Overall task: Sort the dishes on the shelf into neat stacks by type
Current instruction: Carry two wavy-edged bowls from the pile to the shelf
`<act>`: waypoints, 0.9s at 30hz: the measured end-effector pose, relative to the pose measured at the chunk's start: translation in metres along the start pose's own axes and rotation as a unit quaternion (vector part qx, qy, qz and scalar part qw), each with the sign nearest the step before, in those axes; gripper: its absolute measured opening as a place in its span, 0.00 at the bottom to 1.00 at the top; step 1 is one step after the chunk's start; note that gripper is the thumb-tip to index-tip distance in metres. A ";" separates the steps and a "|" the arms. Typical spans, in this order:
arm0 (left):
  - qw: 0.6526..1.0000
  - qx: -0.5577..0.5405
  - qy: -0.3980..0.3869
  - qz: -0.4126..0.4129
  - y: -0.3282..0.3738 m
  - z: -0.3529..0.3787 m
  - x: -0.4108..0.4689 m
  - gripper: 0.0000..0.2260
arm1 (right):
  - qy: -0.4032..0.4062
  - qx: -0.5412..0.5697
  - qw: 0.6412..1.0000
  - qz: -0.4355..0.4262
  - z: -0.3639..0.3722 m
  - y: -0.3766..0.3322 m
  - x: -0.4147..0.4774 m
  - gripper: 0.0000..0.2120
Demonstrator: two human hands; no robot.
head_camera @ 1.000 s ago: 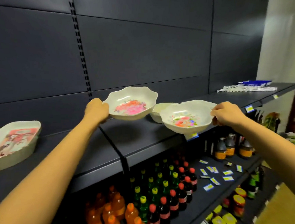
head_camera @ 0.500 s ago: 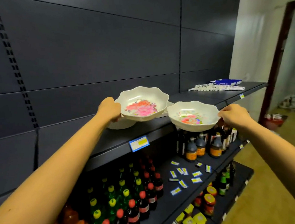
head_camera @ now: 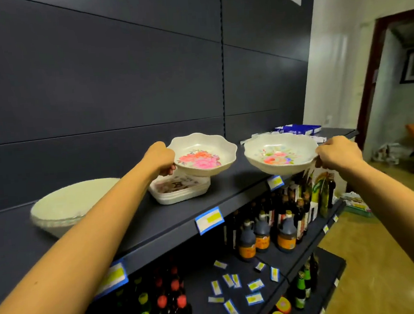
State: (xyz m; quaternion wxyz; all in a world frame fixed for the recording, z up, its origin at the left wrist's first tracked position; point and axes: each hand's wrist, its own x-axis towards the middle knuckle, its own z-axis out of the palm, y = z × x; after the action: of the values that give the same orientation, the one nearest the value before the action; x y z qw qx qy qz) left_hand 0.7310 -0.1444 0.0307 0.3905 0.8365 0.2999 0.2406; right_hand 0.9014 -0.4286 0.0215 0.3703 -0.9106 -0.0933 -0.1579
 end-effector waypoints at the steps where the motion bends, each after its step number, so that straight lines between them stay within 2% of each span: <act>1: 1.000 0.000 -0.006 -0.002 0.004 0.009 0.009 0.11 | 0.005 0.011 1.000 0.004 0.002 0.003 0.014 0.15; 10: 0.998 0.044 -0.020 -0.029 0.028 0.089 0.066 0.14 | -0.048 0.060 0.997 -0.007 0.026 0.012 0.103 0.11; 14: 0.998 0.037 -0.027 -0.051 0.040 0.121 0.087 0.14 | -0.090 0.084 0.992 -0.041 0.046 0.013 0.137 0.17; 19: 0.996 0.017 0.000 -0.093 0.050 0.154 0.111 0.14 | -0.171 0.168 0.969 -0.050 0.074 0.011 0.185 0.15; 27: 0.987 0.025 0.031 -0.156 0.056 0.196 0.126 0.14 | -0.271 0.175 0.940 -0.111 0.127 0.003 0.230 0.15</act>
State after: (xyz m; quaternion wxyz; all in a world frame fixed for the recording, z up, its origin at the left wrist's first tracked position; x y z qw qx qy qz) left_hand 0.9626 -0.1860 -0.0170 0.3928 0.7811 0.4444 0.1954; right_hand 1.1447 -0.3290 0.0160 0.4650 -0.8234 -0.3168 0.0740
